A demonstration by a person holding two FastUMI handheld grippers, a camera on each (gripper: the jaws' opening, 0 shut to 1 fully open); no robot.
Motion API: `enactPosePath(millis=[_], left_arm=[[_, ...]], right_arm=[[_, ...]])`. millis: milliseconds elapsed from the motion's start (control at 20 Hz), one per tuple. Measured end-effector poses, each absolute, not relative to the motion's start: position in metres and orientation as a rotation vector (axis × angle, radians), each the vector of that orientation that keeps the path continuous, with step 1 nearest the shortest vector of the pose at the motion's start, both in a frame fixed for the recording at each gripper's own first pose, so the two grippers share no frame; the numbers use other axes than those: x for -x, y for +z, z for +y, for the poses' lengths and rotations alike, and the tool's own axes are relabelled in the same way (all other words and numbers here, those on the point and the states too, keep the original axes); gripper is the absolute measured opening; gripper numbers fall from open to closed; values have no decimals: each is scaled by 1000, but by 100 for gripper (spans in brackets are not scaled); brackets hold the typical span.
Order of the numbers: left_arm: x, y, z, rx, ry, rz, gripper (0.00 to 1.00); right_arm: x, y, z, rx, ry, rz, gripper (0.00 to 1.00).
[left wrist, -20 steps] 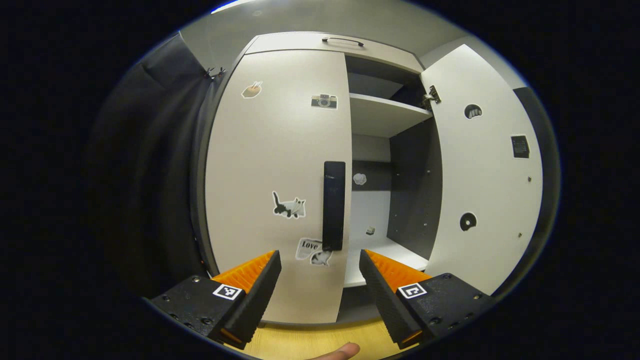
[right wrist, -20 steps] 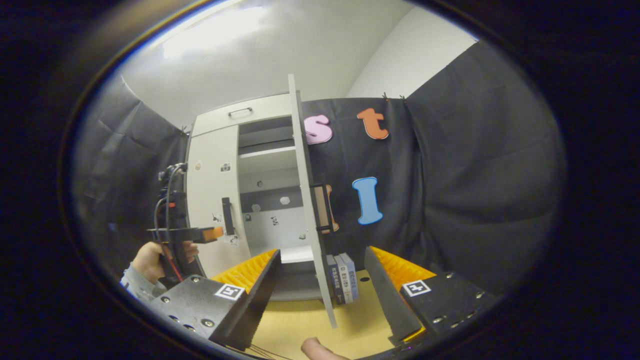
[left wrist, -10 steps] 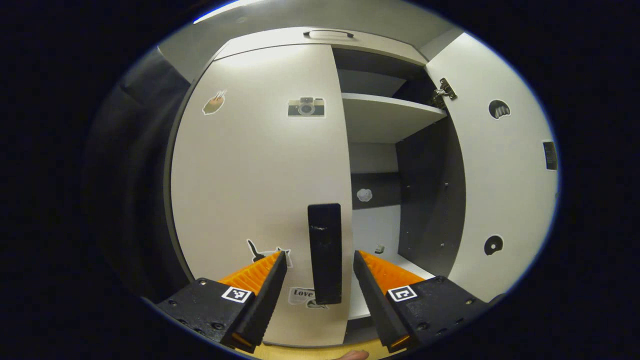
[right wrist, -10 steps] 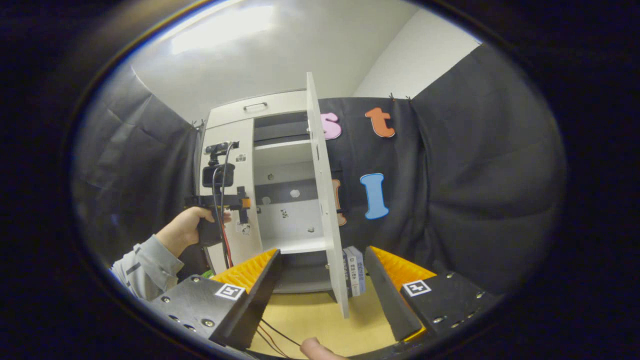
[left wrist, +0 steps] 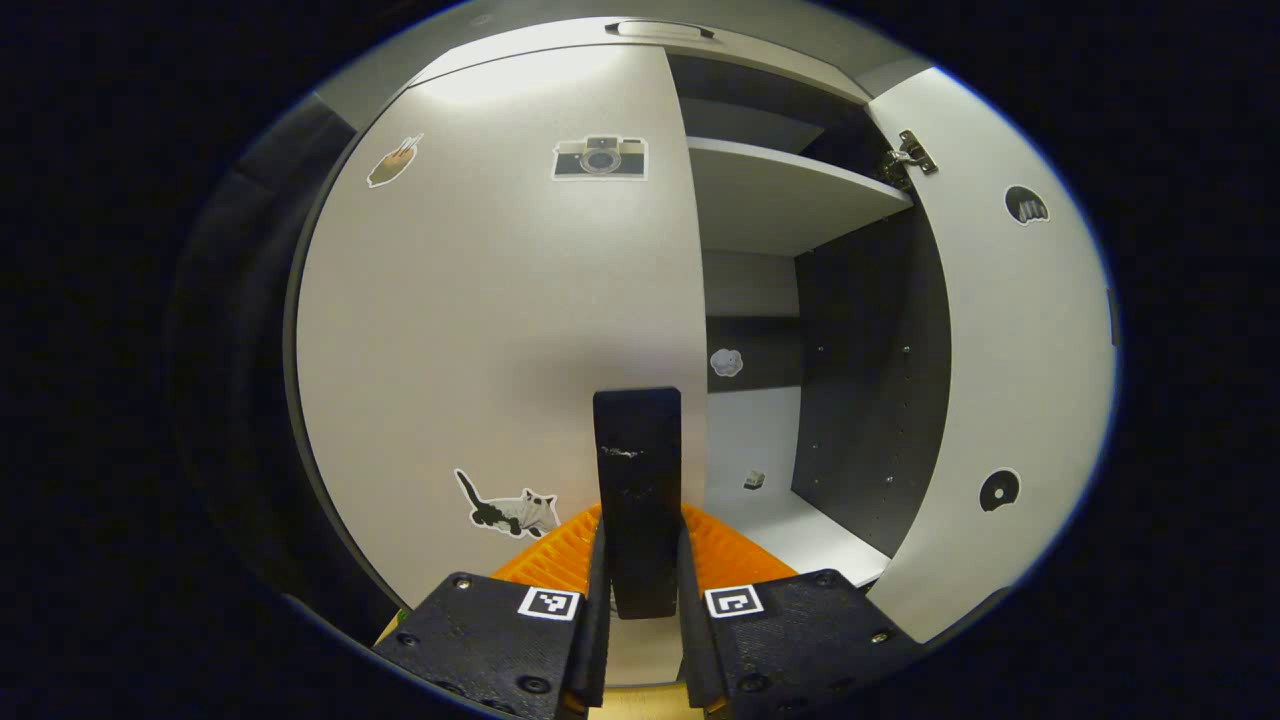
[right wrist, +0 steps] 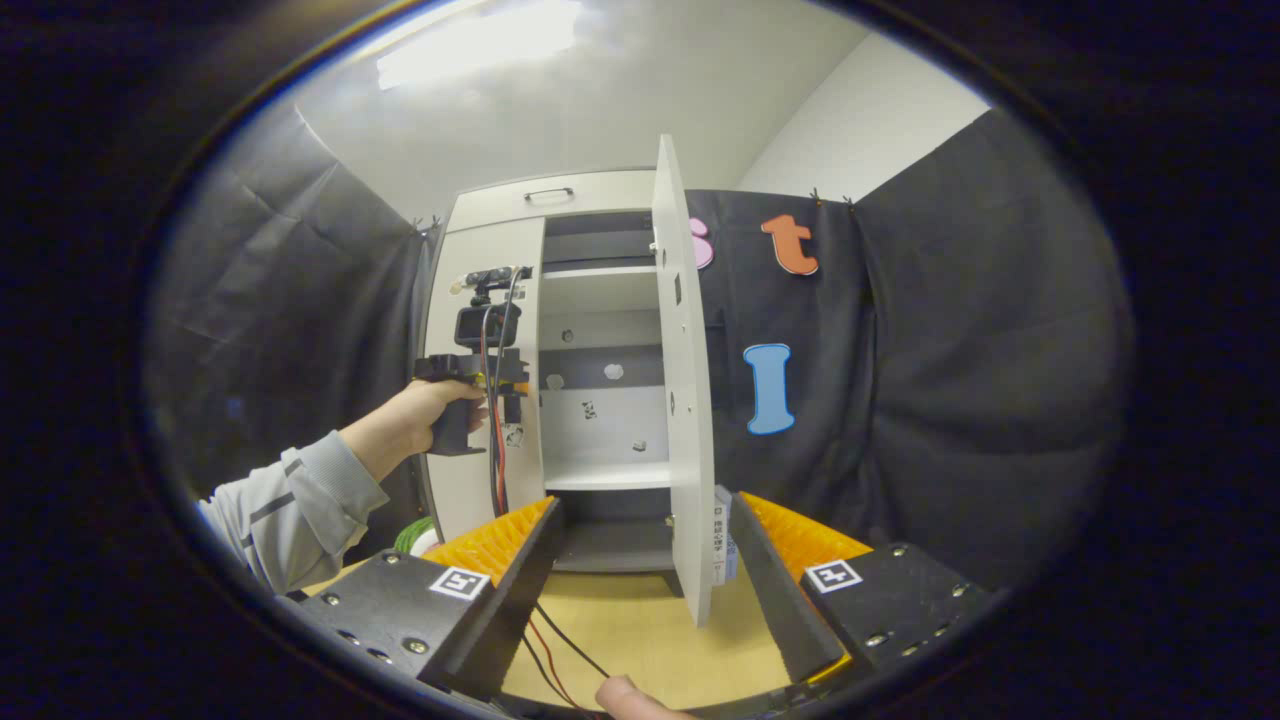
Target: Open the right door of the double-door shoe cabinet with the right hand, and open the left door with the left hand.
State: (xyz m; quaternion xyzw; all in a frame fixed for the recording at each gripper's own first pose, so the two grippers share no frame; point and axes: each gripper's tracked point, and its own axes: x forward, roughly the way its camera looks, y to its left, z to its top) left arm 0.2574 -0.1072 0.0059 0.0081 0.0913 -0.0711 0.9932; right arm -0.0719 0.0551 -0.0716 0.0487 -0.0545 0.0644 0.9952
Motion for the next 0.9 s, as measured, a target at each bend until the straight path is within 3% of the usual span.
enactPosePath(millis=[150,600,650,700,750,900], left_arm=[[-253,7,-107,7,-157,186,27],[-210,10,-94,21,-231,184,26],[-203,12,-91,27,-238,189,26],[-195,12,-87,29,-245,189,26],[-190,12,-84,22,-255,187,26],[-174,14,-77,29,-278,180,26]], right_arm=[[77,-69,55,-93,119,-113,99],[40,-67,18,-104,33,-129,99],[41,-68,20,-93,22,-135,94],[42,-67,22,-85,20,-136,99],[45,-67,27,-82,23,-137,94],[52,-69,45,-81,47,-132,99]])
